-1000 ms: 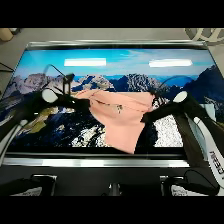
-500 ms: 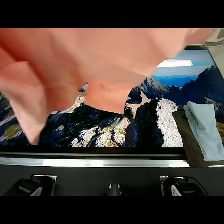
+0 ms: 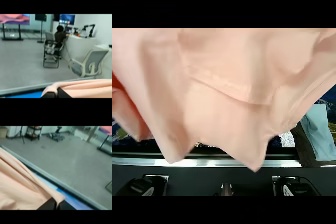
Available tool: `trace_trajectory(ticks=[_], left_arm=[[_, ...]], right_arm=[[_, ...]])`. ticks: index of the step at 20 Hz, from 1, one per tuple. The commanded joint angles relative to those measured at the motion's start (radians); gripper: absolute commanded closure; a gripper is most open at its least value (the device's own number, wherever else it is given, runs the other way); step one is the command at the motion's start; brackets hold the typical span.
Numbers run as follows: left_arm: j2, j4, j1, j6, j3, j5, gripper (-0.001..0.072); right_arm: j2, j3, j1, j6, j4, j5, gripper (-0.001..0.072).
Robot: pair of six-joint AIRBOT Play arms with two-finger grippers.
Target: Fold the shirts.
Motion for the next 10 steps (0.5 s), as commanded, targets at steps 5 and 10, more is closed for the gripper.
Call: trace_trajectory(ticks=[5, 10], left_arm=[[-0.427, 0.052, -0.001, -0.05, -0.164, -0.044, 0.0681], [-0.767, -0.065, -0.001, -0.05, -0.175, 0.025, 0.0681]], right_arm=[[-0.457, -0.09, -0.001, -0.014, -0.158, 0.114, 0.069], [-0.743, -0.09, -0.001, 0.152, -0.141, 0.018, 0.069]])
